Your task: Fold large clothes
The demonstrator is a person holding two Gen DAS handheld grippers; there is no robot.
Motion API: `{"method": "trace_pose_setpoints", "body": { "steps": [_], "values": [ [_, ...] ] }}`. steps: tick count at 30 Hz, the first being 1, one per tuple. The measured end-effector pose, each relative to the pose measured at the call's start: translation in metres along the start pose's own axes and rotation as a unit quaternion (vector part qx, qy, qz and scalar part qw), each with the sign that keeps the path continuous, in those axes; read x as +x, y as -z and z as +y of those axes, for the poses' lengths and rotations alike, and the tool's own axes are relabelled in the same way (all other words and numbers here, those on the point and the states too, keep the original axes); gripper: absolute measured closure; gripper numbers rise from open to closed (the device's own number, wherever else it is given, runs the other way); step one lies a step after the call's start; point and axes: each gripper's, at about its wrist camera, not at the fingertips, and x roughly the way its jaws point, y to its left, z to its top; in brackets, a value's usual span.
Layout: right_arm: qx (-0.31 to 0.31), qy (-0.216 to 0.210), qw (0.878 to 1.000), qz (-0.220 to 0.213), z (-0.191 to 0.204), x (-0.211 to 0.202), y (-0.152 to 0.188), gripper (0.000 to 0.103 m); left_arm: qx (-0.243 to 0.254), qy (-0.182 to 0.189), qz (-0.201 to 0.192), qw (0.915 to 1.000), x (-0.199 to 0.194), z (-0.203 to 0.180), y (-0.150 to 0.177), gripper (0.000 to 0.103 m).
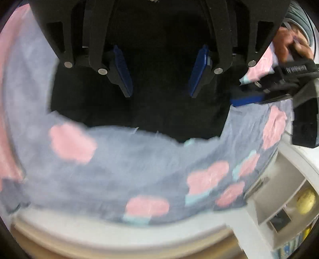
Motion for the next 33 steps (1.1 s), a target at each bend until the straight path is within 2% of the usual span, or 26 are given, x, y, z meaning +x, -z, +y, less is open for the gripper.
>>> {"method": "trace_pose_setpoints", "body": {
  "steps": [1,4,5,6,7,10,14,17,19,22,23,24,26,30,33],
  "values": [
    [-0.003,-0.003,1.0,0.029,0.0,0.022,0.014,0.042,-0.007,-0.002,0.018,0.9998,0.011,0.008,0.009,0.064],
    [-0.022,0.017,0.996,0.086,0.002,0.062,0.074,0.042,-0.043,-0.026,0.127,0.9906,0.053,0.043,0.057,0.064],
    [-0.026,0.025,0.994,0.102,-0.003,0.08,0.093,0.042,-0.057,-0.026,0.138,0.9885,0.063,0.054,0.071,0.066],
    [-0.026,0.027,0.994,0.102,-0.005,0.09,0.105,0.041,-0.067,-0.017,0.129,0.9892,0.066,0.061,0.08,0.066],
    [-0.034,0.034,0.995,0.084,-0.003,0.092,0.114,0.039,-0.076,-0.006,0.109,0.9911,0.066,0.066,0.087,0.066],
    [-0.053,0.057,0.995,0.065,0.006,0.091,0.117,0.038,-0.082,-0.007,0.083,0.9932,0.062,0.064,0.088,0.066],
    [-0.039,0.038,0.996,0.066,0.003,0.071,0.109,0.038,-0.029,-0.034,0.076,0.9961,0.046,0.039,0.088,0.066],
    [-0.056,0.021,0.998,0.032,0.016,0.034,0.108,0.038,0.009,-0.015,0.067,0.9976,0.022,0.014,0.097,0.065],
    [-0.075,0.015,0.997,0.009,0.026,0.015,0.116,0.038,0.017,-0.005,0.066,0.9976,0.016,0.008,0.103,0.065],
    [-0.085,0.027,0.995,0.036,0.031,0.033,0.129,0.038,0.003,-0.037,0.078,0.9962,0.031,0.016,0.116,0.065],
    [-0.083,0.039,0.994,0.06,0.027,0.054,0.135,0.038,-0.018,-0.055,0.093,0.994,0.045,0.027,0.121,0.065],
    [-0.076,0.044,0.993,0.077,0.021,0.073,0.143,0.037,-0.034,-0.053,0.101,0.9929,0.054,0.036,0.125,0.065],
    [-0.073,0.043,0.994,0.067,0.011,0.086,0.15,0.035,-0.066,-0.032,0.089,0.9933,0.061,0.047,0.131,0.066],
    [-0.087,0.065,0.992,0.067,0.022,0.073,0.152,0.032,-0.07,-0.028,0.085,0.9936,0.045,0.041,0.138,0.065],
    [-0.053,0.048,0.995,0.072,0.021,0.054,0.153,0.032,-0.066,-0.04,0.057,0.9954,0.015,0.029,0.145,0.065]
  ]
}}
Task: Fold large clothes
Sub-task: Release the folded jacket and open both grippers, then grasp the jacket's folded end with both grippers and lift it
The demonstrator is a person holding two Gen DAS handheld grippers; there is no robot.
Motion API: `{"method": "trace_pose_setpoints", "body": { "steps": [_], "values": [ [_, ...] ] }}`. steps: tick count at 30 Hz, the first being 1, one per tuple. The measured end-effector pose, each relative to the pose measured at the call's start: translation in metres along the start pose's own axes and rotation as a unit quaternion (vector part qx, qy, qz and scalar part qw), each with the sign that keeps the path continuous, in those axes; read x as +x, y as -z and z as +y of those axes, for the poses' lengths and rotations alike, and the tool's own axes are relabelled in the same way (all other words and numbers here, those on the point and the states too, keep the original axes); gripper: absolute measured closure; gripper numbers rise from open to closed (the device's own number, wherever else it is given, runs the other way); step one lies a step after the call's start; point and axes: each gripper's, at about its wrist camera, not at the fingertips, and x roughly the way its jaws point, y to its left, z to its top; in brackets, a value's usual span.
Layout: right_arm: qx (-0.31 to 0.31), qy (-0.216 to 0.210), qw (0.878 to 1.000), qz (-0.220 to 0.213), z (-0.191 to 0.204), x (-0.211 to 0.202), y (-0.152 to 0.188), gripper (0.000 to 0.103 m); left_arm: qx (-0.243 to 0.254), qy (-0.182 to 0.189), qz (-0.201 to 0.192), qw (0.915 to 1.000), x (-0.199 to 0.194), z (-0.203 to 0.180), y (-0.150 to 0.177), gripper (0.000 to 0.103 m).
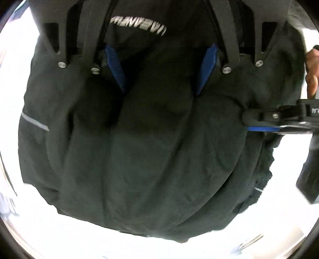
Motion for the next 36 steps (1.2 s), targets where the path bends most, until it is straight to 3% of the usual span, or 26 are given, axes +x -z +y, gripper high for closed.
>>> {"method": "trace_pose_setpoints", "body": {
  "steps": [6,10,12,14,20,29,36],
  "values": [
    [0.041,-0.022,0.998,-0.043,-0.013,-0.062,0.031,0.028,-0.021,-0.01,-0.072,0.9972,-0.088,0.002,0.039,0.062],
    [0.067,-0.02,0.996,-0.049,-0.03,-0.086,0.06,0.027,-0.063,-0.023,-0.11,0.9917,-0.145,0.035,0.059,0.054],
    [0.077,-0.019,0.995,-0.052,-0.039,-0.091,0.075,0.027,-0.093,-0.029,-0.131,0.9866,-0.168,0.055,0.07,0.044],
    [0.088,-0.014,0.995,-0.054,-0.048,-0.099,0.088,0.027,-0.122,-0.033,-0.139,0.9822,-0.185,0.07,0.086,0.043],
    [0.117,-0.012,0.992,-0.035,-0.061,-0.102,0.112,0.027,-0.144,-0.07,-0.096,0.9823,-0.197,0.107,0.128,0.043],
    [0.155,0.034,0.987,0.003,-0.102,-0.112,0.178,0.027,-0.167,-0.096,-0.012,0.9812,-0.158,0.144,0.197,0.043],
    [0.189,0.032,0.981,0.035,-0.125,-0.107,0.216,0.027,-0.168,-0.08,-0.005,0.9826,-0.136,0.148,0.22,0.043]
  ]
}}
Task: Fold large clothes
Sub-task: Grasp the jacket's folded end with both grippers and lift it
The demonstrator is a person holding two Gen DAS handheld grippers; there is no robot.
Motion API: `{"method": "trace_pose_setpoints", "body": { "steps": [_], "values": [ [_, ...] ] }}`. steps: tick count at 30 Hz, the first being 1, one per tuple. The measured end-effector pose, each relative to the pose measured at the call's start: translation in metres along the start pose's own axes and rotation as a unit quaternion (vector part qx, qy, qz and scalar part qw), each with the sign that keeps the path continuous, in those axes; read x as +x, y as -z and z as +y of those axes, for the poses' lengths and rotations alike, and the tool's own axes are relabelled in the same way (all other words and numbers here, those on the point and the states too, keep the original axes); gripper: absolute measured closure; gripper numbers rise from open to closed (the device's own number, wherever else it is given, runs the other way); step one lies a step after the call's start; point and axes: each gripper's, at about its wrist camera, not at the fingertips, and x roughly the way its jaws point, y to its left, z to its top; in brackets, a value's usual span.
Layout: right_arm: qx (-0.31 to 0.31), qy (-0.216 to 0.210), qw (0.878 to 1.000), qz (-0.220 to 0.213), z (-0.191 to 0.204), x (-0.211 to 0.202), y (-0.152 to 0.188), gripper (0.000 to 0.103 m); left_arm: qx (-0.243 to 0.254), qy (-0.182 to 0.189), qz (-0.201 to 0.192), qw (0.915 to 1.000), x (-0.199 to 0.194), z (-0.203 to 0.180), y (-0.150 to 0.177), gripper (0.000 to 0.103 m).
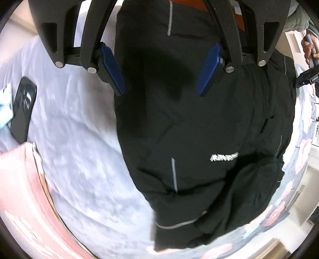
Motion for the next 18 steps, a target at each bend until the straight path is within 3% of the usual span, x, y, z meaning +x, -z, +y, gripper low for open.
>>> {"method": "trace_pose_setpoints", "body": {
  "steps": [6,8,9,11,12,15,18],
  "values": [
    [0.004,0.002,1.0,0.007,-0.011,0.002,0.014,0.027,0.026,-0.025,0.003,0.9993,0.016,-0.006,0.004,0.043],
    [0.004,0.002,1.0,0.008,-0.013,0.002,0.017,0.027,0.022,-0.014,-0.002,0.9997,0.014,-0.006,0.004,0.046],
    [0.004,0.001,1.0,0.009,-0.015,0.002,0.02,0.027,0.024,-0.005,-0.003,0.9997,0.013,-0.007,0.004,0.06],
    [0.008,-0.002,1.0,0.012,-0.019,-0.001,0.025,0.027,0.03,0.026,0.0,0.9992,0.008,-0.013,0.006,0.068],
    [0.012,-0.005,1.0,0.012,-0.022,-0.002,0.028,0.027,0.035,0.034,-0.002,0.9988,0.005,-0.014,0.006,0.069],
    [0.028,-0.013,0.999,0.01,-0.04,-0.007,0.039,0.04,0.029,0.07,-0.012,0.9971,-0.002,-0.021,0.006,0.069],
    [0.061,-0.031,0.997,0.024,-0.062,-0.004,0.052,0.04,0.026,0.068,-0.004,0.9973,0.006,-0.024,0.006,0.069]
  ]
}}
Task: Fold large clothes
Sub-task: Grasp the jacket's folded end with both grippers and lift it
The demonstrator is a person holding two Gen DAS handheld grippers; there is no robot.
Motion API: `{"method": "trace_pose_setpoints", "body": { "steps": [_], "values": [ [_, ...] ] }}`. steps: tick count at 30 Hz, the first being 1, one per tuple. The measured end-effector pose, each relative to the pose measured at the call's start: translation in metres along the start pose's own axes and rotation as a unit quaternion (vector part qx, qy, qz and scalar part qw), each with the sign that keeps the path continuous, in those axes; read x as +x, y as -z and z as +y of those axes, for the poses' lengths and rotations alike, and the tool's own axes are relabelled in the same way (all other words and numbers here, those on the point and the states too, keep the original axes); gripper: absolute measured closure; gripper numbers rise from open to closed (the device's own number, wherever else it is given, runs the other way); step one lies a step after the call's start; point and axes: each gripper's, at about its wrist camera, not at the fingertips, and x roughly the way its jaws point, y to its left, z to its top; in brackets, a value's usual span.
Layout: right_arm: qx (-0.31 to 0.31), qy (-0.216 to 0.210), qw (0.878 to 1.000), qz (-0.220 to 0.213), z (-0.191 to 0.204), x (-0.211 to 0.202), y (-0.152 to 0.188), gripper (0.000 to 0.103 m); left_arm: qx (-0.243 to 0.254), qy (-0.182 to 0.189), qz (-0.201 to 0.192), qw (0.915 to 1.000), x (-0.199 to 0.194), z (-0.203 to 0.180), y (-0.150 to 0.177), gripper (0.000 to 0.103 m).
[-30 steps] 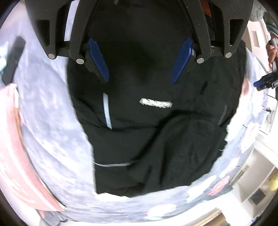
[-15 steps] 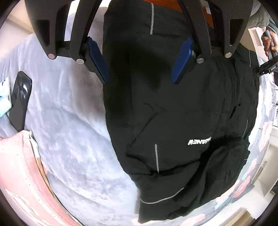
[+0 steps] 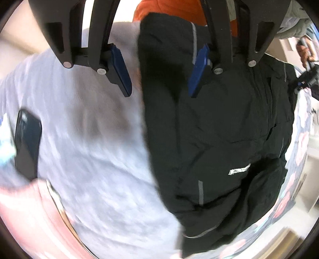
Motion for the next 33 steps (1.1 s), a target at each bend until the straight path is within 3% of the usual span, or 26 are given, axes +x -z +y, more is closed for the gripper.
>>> {"method": "trace_pose_setpoints", "body": {
  "steps": [3,6,9,11,14,16,23,27,30,33],
  "values": [
    [0.04,-0.044,0.998,0.017,-0.021,0.006,0.013,0.04,-0.004,-0.018,0.029,0.9994,0.018,0.0,0.002,0.069],
    [0.052,-0.046,0.997,0.029,-0.026,0.014,0.022,0.04,0.01,-0.039,0.042,0.9983,0.027,-0.006,0.002,0.069],
    [0.034,-0.074,0.996,0.03,-0.014,0.014,0.031,0.045,0.027,-0.029,0.041,0.9984,0.025,-0.019,0.002,0.069],
    [0.015,-0.073,0.997,0.036,-0.002,0.014,0.032,0.046,0.033,-0.003,0.039,0.9987,0.019,-0.026,0.0,0.069],
    [0.01,-0.117,0.993,0.025,0.013,-0.004,0.029,0.047,0.015,0.096,0.02,0.9951,0.0,-0.04,-0.005,0.069],
    [0.006,-0.147,0.989,0.009,0.021,-0.02,0.026,0.047,0.018,0.13,0.006,0.9914,-0.008,-0.053,-0.007,0.069],
    [0.014,-0.07,0.995,0.066,0.01,0.019,0.041,0.047,0.045,0.028,0.064,0.9966,0.028,-0.051,-0.003,0.069],
    [0.031,-0.073,0.992,0.103,-0.007,0.035,0.057,0.046,0.026,0.007,0.098,0.9948,0.043,-0.031,0.01,0.069],
    [0.035,-0.13,0.986,0.098,-0.003,0.024,0.055,0.047,0.015,0.017,0.101,0.9946,0.04,-0.032,0.016,0.069],
    [0.019,-0.234,0.971,0.04,0.016,-0.011,0.047,0.05,0.004,0.109,0.054,0.9926,0.014,-0.047,0.014,0.074]
  ]
}}
